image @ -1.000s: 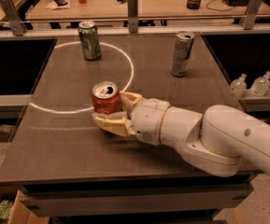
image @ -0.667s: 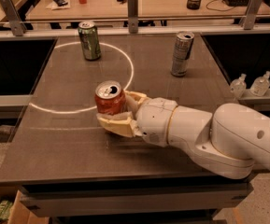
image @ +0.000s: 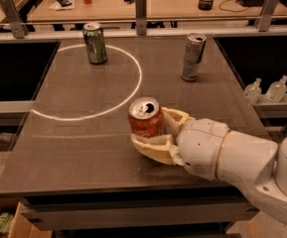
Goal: Move coke can near redbull can
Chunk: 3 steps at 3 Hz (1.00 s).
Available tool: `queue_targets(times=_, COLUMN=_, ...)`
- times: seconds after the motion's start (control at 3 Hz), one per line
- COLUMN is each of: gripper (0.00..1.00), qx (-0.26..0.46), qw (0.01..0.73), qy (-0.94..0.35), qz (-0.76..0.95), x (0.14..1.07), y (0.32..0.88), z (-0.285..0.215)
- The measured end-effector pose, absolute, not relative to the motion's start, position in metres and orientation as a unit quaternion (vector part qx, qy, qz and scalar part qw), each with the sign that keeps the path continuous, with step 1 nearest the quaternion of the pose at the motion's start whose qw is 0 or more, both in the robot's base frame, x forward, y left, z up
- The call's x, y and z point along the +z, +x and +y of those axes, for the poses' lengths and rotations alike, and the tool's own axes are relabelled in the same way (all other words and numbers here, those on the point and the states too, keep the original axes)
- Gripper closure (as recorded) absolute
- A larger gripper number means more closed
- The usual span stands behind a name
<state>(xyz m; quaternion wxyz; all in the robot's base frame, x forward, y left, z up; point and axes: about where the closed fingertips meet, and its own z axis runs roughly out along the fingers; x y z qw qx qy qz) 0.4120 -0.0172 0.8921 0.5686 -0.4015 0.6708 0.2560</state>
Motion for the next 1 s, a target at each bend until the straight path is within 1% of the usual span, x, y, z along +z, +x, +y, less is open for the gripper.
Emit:
queue_targets(times=0.33, gripper=1.00, qx=0.209, qw=0.577, qy=-0.371, qz=0.697, x=0.887, y=0.391, z=-0.056)
queue_targets(times=0.67, gripper=1.00, qx=0.145, qw=0.599, qy=-0.320, qz=0.719, x=0.890, y=0.380, z=-0.103)
queue_targets(times=1.0, gripper=1.00, qx=0.072, qw=0.623, qy=-0.267, qz=0.732, x=0.901, y=0.384, z=-0.154)
